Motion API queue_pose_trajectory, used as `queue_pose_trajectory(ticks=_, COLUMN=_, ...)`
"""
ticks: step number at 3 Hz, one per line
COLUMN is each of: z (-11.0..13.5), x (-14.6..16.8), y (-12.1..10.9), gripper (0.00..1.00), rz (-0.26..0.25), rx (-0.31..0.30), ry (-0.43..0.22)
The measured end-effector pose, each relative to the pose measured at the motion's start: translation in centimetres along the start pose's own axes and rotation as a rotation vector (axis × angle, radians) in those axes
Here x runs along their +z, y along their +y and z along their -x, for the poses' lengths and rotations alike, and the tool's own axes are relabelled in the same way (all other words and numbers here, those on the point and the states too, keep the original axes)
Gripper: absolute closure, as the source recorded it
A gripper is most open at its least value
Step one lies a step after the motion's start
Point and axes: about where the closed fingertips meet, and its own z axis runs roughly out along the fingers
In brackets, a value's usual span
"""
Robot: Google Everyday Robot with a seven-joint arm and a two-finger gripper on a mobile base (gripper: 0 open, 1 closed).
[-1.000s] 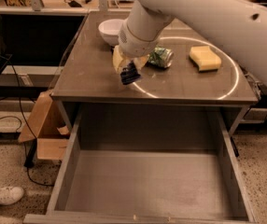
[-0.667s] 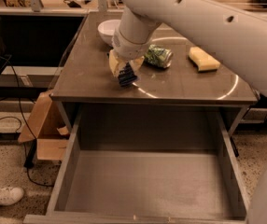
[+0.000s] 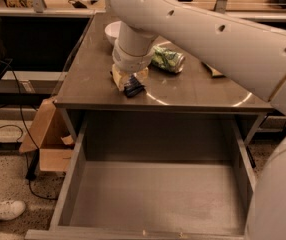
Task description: Pick rxbar blueberry from top drawer and place on counter
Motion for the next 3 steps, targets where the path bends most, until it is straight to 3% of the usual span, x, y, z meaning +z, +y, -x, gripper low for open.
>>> queue_pose_trajectory(ticks=1, z=0.03, x=-0.16, y=0.16, gripper=0.97, rz=0.001, rx=-0.003, ry=0.002)
queue_pose_trajectory(ticks=3, z=0.02, x=-0.16, y=0.17, gripper=0.51, rz=0.001, rx=-0.003, ry=0.002)
